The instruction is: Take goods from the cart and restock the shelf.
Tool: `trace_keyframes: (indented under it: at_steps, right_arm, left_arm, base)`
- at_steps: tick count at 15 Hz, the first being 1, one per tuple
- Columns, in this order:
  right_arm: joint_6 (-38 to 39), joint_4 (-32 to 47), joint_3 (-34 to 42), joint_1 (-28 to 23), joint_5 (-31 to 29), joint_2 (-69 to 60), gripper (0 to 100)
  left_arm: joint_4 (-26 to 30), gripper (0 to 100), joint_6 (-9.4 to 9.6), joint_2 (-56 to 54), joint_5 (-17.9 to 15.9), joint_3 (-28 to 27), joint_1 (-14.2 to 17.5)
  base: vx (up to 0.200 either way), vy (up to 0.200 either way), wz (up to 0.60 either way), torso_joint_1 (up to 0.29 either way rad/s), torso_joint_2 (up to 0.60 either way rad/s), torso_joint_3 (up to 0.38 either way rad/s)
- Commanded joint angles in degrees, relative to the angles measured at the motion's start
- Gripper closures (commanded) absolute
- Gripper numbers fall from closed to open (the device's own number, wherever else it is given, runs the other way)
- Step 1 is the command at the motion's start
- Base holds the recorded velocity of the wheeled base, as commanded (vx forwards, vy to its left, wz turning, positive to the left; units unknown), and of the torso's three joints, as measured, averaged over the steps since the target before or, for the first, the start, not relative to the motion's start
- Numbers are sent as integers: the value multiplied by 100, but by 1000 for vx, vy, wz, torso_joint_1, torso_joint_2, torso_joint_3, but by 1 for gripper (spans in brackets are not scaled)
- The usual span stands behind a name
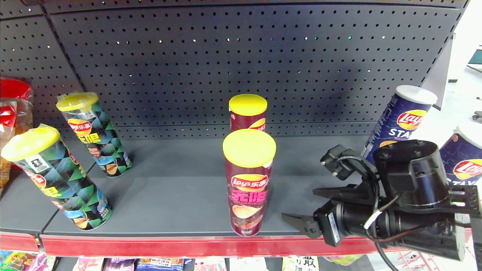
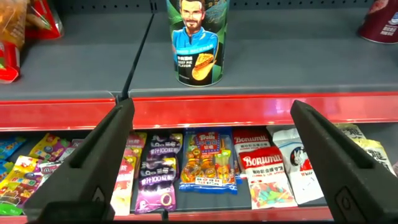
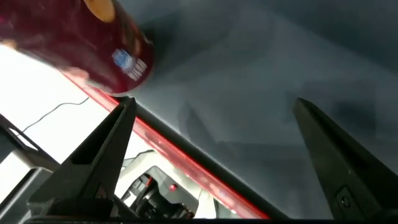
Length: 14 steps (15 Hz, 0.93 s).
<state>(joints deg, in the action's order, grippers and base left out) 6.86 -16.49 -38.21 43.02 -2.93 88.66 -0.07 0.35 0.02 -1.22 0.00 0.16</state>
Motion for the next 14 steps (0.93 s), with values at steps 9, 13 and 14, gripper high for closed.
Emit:
trace_keyframes:
  at_steps: [9, 13, 14]
  right_arm:
    - [-27, -3, -398, 286, -85, 556, 0]
    - [-45, 6, -556, 295, -85, 687, 0]
    - [-45, 6, -574, 295, -85, 714, 0]
  left_arm:
    - [-1, 0, 0, -2, -1, 0, 2]
    - [-1, 0, 0, -2, -1, 0, 2]
    - [-1, 0, 0, -2, -1, 0, 2]
  base:
    - [0, 0, 0, 0, 0, 0]
    - [0, 0, 0, 0, 0, 0]
    - [0, 0, 0, 0, 0, 0]
